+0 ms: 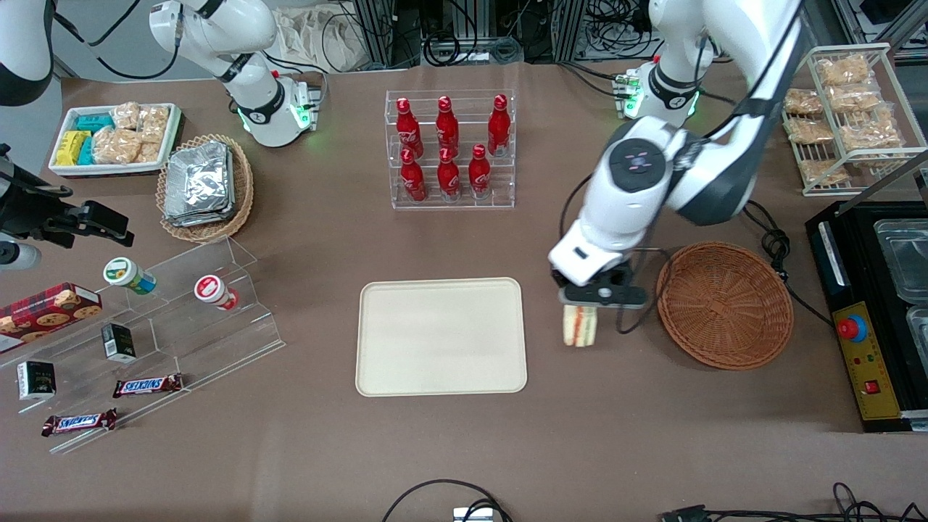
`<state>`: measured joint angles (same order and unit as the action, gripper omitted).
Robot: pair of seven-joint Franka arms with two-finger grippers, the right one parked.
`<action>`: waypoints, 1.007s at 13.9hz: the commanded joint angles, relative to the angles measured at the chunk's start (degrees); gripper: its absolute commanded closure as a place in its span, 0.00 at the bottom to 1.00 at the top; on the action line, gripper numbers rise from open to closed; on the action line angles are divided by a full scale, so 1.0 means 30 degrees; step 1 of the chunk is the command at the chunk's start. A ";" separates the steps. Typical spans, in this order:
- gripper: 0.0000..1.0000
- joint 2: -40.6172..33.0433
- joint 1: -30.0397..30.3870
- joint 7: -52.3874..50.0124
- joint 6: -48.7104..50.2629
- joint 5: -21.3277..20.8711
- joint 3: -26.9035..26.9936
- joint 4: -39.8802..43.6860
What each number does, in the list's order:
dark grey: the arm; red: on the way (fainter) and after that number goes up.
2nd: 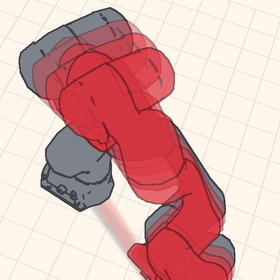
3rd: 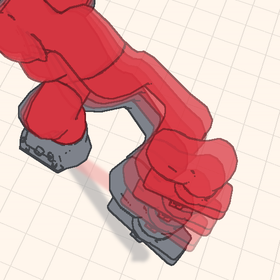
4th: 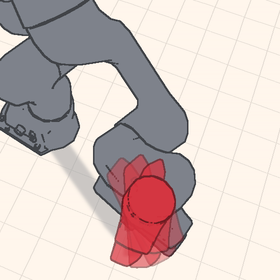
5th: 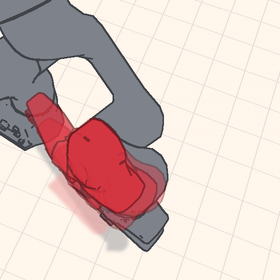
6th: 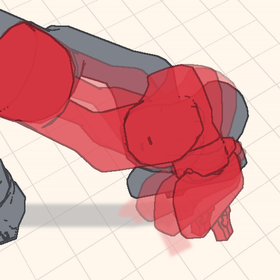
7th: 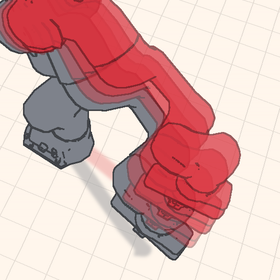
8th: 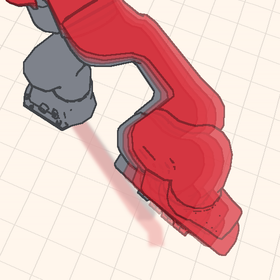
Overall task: Place sandwich from basket to tray
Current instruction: 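Carry the sandwich over the cream tray and lower it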
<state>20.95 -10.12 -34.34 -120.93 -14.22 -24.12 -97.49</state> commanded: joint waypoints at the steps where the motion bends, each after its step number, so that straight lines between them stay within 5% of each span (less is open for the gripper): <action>1: 0.79 0.3758 -0.1602 -0.1966 0.1373 -0.1582 0.0042 0.4244; 14: 0.79 1.0534 -0.4155 -0.3262 0.1111 -0.2788 0.0130 1.0288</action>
<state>49.51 -21.30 -43.35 -119.27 -21.36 -24.00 -71.50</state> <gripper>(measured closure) 0.784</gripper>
